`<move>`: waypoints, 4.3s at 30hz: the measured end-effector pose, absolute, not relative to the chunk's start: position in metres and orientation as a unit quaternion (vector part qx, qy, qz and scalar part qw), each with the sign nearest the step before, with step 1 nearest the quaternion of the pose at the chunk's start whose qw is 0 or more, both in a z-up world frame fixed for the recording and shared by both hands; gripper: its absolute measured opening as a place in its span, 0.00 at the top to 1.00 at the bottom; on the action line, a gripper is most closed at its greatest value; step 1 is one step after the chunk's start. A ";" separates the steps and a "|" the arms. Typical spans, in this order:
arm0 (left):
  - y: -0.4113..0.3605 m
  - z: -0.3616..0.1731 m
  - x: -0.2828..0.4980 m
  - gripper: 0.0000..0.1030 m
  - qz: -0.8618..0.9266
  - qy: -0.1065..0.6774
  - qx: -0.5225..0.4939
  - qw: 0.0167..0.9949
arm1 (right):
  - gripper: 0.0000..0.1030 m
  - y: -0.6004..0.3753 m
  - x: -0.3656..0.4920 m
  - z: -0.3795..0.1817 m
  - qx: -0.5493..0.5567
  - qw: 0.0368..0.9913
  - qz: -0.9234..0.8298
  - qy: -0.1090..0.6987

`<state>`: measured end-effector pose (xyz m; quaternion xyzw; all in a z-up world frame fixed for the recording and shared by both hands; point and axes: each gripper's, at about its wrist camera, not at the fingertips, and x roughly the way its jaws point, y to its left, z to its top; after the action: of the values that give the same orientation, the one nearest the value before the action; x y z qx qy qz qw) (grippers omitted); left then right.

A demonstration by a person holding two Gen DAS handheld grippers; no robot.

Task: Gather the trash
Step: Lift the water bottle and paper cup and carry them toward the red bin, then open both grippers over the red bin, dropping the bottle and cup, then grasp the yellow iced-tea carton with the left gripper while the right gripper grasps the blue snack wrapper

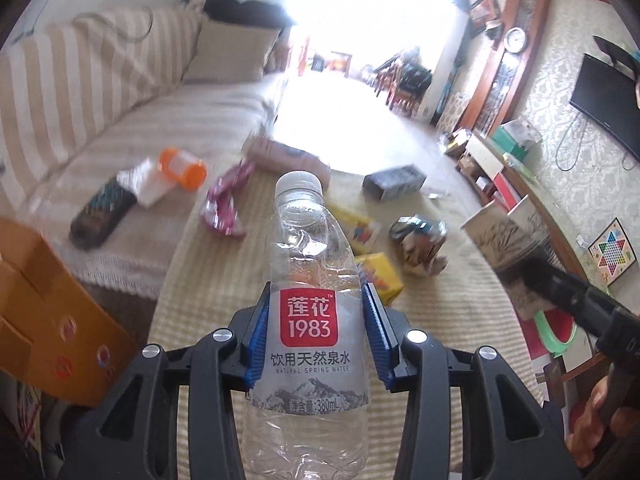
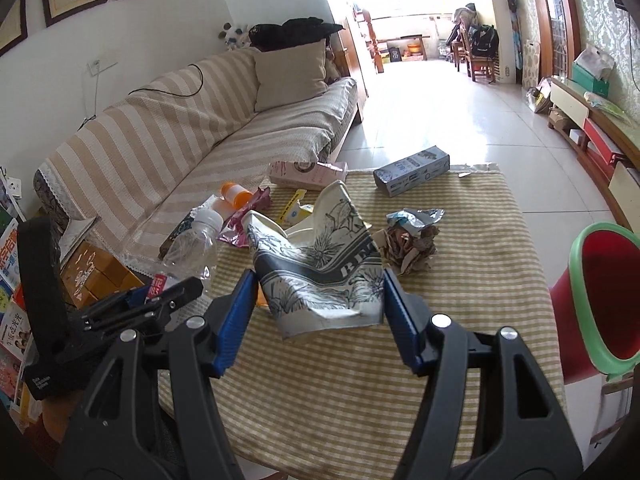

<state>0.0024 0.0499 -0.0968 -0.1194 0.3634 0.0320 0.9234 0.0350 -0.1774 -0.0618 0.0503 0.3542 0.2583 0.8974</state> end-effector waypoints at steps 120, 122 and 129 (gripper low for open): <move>-0.310 -0.128 0.161 0.37 -0.310 0.417 0.008 0.854 | 0.22 -0.511 0.076 -0.140 0.149 0.907 -0.115 0.378; -0.292 -0.128 0.157 0.37 -0.302 0.416 0.006 0.858 | 0.22 -0.509 0.072 -0.138 0.157 0.906 -0.112 0.377; -0.202 -0.122 0.129 0.38 -0.235 0.401 0.006 0.886 | 0.22 -0.469 0.061 -0.128 0.148 0.907 -0.079 0.386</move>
<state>0.1287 -0.2016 -0.1219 0.0064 0.4006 -0.2351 0.8856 0.0609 -0.4692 -0.1284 0.1479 0.3859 -0.0792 0.9072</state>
